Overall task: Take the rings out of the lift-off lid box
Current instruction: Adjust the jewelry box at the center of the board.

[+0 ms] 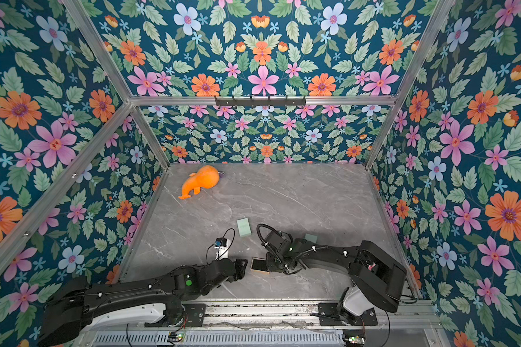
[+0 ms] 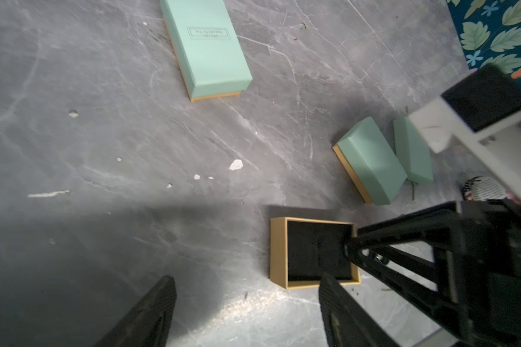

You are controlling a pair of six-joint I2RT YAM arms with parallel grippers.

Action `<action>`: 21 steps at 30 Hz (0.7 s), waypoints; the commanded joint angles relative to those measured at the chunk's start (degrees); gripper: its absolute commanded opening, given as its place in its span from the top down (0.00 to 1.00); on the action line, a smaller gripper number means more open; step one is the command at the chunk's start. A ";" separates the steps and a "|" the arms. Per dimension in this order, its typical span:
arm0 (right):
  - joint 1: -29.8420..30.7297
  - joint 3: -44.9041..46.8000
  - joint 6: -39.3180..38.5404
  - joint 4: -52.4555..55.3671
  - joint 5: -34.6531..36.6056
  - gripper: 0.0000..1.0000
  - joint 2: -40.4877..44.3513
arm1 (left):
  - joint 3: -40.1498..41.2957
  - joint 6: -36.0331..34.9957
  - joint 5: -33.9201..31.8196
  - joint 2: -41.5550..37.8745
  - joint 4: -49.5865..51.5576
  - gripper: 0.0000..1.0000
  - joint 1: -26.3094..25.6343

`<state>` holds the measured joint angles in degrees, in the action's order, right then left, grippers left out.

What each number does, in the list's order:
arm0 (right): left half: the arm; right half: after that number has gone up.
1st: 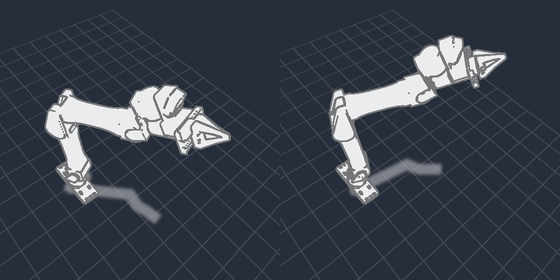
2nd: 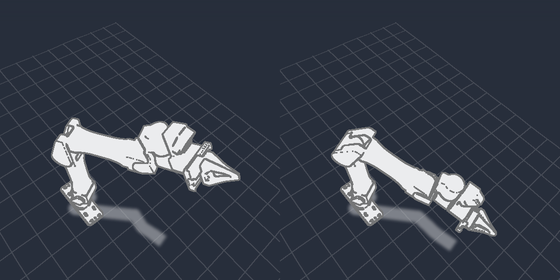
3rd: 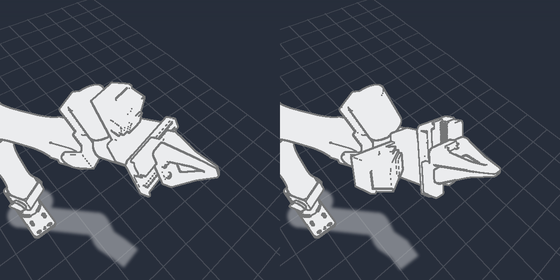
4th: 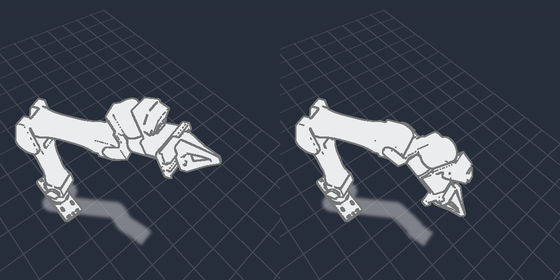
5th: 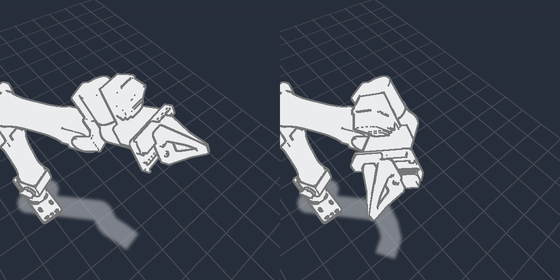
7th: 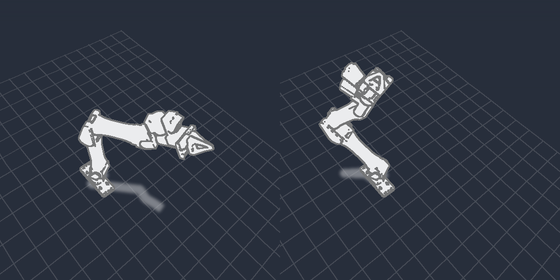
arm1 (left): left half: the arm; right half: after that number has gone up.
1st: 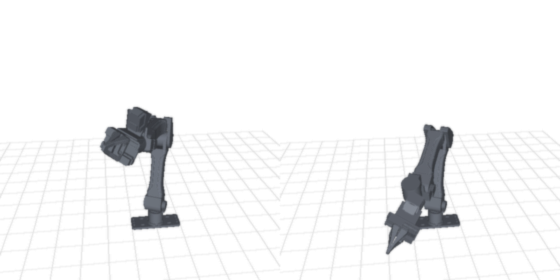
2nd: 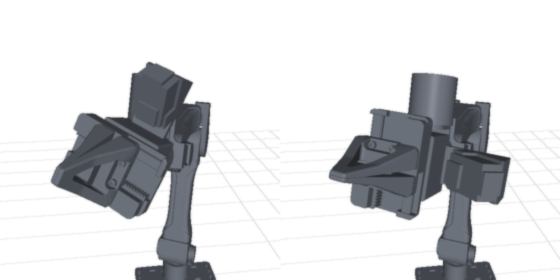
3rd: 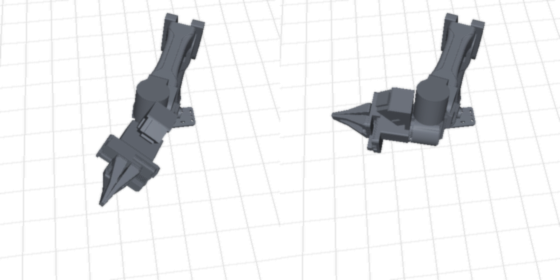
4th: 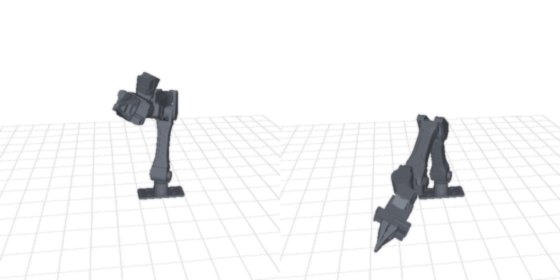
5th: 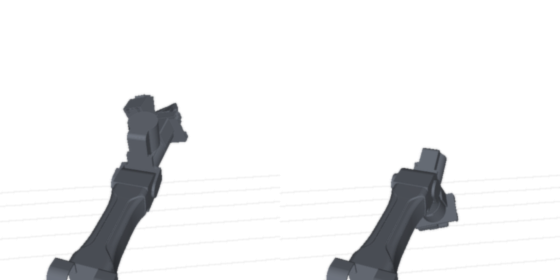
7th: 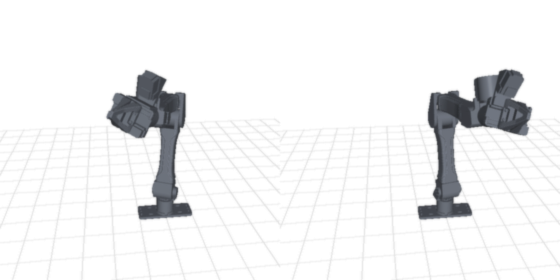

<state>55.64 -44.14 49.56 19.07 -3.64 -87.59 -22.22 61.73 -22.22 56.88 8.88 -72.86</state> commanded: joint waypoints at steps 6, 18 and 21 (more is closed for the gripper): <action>1.00 -1.48 3.13 1.28 1.44 0.61 -3.05 | -2.57 9.77 -5.66 4.39 -1.77 0.12 -6.82; 1.31 -4.22 1.99 8.77 4.92 0.44 7.52 | -5.57 26.22 -15.60 10.27 -0.34 0.01 -16.11; -0.21 -3.58 1.09 11.75 6.47 0.37 10.98 | -5.11 27.59 -15.79 12.20 -2.82 0.01 -16.36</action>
<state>56.40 -48.01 51.57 26.33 0.16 -78.56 -27.46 85.73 -35.48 68.20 7.73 -89.01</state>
